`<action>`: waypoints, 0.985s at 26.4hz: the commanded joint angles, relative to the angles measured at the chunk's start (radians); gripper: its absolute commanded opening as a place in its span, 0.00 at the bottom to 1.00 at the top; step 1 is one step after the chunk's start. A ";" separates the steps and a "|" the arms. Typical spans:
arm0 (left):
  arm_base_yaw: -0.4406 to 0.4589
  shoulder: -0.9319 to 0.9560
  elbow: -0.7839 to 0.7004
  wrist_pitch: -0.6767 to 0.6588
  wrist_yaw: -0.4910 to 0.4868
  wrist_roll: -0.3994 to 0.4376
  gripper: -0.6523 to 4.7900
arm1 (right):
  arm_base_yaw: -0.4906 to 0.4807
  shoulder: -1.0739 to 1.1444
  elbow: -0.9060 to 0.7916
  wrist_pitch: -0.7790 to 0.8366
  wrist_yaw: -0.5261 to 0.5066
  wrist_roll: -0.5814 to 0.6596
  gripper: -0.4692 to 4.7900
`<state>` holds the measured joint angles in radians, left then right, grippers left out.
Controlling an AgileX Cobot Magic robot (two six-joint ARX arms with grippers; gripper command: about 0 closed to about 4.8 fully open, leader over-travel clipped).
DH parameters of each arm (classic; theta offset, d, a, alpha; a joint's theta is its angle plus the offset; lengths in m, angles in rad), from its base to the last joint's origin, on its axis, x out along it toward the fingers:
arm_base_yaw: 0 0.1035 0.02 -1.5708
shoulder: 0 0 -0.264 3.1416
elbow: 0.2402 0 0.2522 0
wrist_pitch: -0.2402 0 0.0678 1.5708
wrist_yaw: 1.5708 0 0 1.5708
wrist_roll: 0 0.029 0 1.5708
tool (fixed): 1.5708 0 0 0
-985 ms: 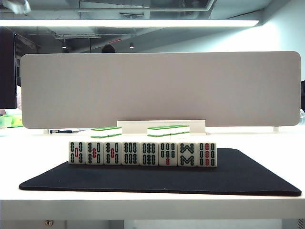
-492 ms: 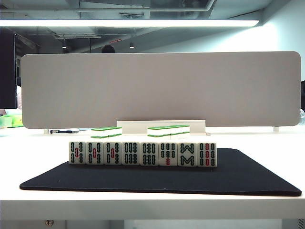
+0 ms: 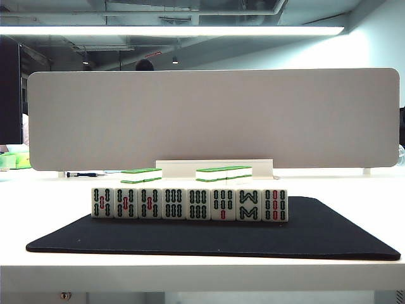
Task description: Take a mahjong tile from your hand cards and play it out.
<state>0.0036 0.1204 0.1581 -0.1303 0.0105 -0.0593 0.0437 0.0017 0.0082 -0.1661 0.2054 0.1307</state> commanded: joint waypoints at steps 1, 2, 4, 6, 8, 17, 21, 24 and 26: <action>-0.001 -0.030 -0.042 0.035 -0.061 -0.006 0.17 | 0.002 -0.005 -0.002 0.006 -0.002 0.003 0.09; -0.001 -0.041 -0.055 0.035 -0.076 -0.006 0.17 | 0.002 -0.005 -0.002 0.006 -0.001 0.003 0.09; -0.001 -0.069 -0.090 0.034 -0.086 -0.027 0.17 | 0.002 -0.005 -0.002 0.006 -0.002 0.003 0.09; -0.001 -0.079 -0.103 0.034 -0.085 -0.029 0.17 | 0.002 -0.005 -0.002 0.006 -0.001 0.003 0.09; -0.001 -0.092 -0.115 0.033 -0.085 -0.028 0.17 | 0.002 -0.005 -0.002 0.006 -0.001 0.003 0.09; -0.002 -0.115 -0.151 -0.043 -0.078 -0.027 0.17 | 0.002 -0.005 -0.002 0.006 -0.001 0.003 0.09; -0.002 -0.115 -0.151 -0.056 -0.078 -0.023 0.17 | 0.002 -0.005 -0.002 0.006 -0.001 0.003 0.09; -0.002 -0.115 -0.151 -0.056 -0.071 -0.021 0.17 | 0.002 -0.005 -0.002 0.006 -0.001 0.003 0.09; -0.002 -0.115 -0.151 -0.055 -0.063 -0.024 0.17 | 0.002 -0.005 -0.002 0.006 -0.001 0.003 0.09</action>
<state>0.0036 0.0048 0.0078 -0.1757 -0.0635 -0.0822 0.0441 0.0017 0.0082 -0.1658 0.2054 0.1314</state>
